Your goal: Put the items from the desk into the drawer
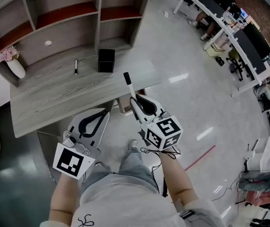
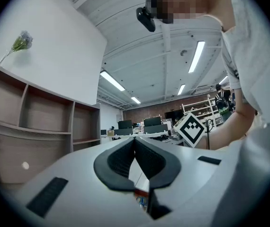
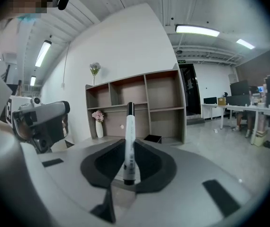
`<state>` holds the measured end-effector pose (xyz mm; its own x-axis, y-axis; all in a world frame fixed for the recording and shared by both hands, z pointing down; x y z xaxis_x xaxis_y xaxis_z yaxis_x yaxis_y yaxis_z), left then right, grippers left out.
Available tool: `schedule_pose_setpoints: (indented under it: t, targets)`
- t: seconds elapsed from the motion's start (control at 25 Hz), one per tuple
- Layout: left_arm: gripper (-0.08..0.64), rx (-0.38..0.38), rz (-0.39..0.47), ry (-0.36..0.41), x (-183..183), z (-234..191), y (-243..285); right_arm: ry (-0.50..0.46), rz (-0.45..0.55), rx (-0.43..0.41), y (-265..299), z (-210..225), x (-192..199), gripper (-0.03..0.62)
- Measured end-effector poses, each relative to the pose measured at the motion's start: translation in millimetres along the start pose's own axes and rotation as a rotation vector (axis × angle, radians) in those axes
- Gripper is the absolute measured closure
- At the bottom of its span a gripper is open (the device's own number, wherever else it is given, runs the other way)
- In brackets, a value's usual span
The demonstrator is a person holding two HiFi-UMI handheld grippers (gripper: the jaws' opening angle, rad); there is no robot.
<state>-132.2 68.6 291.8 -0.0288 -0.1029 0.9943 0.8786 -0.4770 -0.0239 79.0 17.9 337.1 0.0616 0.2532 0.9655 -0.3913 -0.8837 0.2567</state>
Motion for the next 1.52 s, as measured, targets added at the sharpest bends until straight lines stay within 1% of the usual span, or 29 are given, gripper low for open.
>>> schedule_pose_setpoints:
  t: [0.12, 0.28, 0.48, 0.64, 0.84, 1.0, 1.16, 1.52]
  targets:
    - [0.549, -0.021, 0.001, -0.006, 0, 6, 31, -0.031, -0.003, -0.047, 3, 27, -1, 0.522]
    - [0.549, -0.06, 0.009, -0.04, 2, 14, 70, -0.092, -0.017, -0.112, 8, 64, 2, 0.522]
    - [0.549, -0.108, -0.004, -0.047, 13, 18, 114, -0.154, -0.029, -0.201, 22, 107, 18, 0.522]
    - [0.549, -0.172, -0.011, -0.06, 17, 20, 139, -0.212, -0.059, -0.292, 34, 132, 40, 0.522]
    - [0.549, -0.274, -0.014, -0.063, 12, 23, 156, -0.276, -0.103, -0.39, 50, 152, 62, 0.522]
    - [0.549, -0.325, -0.005, -0.058, 24, 16, 157, -0.292, -0.145, -0.418, 72, 159, 90, 0.522]
    - [0.549, -0.358, -0.025, -0.062, 31, 10, 161, -0.317, -0.194, -0.435, 88, 168, 114, 0.522]
    - [0.549, -0.387, -0.059, -0.096, 53, 0, 170, -0.393, -0.321, -0.477, 110, 180, 165, 0.522]
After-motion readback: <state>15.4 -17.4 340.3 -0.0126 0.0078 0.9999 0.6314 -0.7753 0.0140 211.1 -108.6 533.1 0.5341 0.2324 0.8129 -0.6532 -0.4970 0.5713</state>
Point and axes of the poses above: the fingertips, and each gripper's own axes: y forward along the fingers, z to its right, x out of its underside, the point moved 9 cm from there along -y, backward along the fingers, and after that the axes turned 11 degrees about x, right-handed, at the moved point
